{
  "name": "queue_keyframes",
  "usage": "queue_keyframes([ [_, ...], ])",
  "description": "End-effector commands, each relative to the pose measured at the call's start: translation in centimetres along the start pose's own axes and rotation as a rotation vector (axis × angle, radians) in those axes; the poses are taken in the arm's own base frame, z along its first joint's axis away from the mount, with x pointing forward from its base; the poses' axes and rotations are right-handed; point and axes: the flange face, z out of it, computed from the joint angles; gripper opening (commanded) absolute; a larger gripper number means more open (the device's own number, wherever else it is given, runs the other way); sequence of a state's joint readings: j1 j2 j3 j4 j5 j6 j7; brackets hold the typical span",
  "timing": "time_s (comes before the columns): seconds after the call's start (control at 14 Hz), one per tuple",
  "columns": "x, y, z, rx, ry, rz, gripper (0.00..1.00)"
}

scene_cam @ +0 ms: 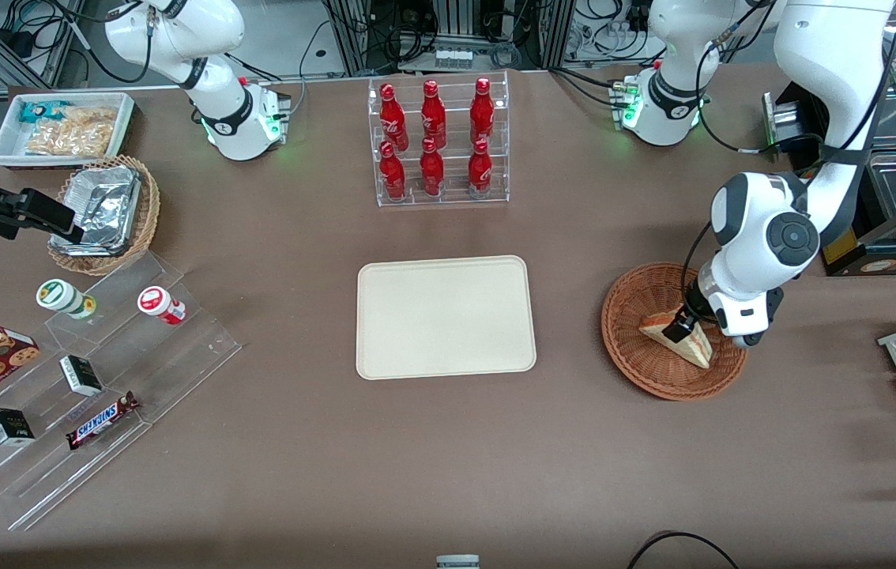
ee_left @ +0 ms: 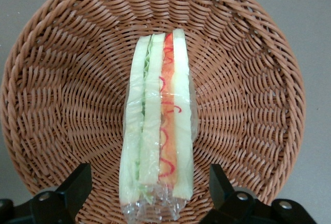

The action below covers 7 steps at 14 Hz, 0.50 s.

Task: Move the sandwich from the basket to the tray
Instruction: 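Lower the left gripper and close it on the wrapped sandwich, then lift the sandwich and carry it with the left gripper over the tray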

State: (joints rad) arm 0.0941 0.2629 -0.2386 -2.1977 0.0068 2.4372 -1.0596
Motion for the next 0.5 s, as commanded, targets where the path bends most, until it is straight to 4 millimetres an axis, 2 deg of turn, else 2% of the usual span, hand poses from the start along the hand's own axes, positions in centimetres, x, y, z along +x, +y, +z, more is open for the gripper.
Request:
queue_keyframes([
  [0.0,0.0,0.2,0.6,-0.009,-0.005,-0.023,0.45],
  [0.07,0.2,0.2,0.8,-0.007,-0.007,-0.026,0.18],
  [0.21,0.5,0.2,0.6,-0.011,-0.004,-0.017,0.13],
  [0.29,0.8,0.5,-0.2,-0.021,0.006,-0.013,0.12],
  [0.43,1.3,1.0,-3.3,-0.037,0.029,-0.01,0.1],
])
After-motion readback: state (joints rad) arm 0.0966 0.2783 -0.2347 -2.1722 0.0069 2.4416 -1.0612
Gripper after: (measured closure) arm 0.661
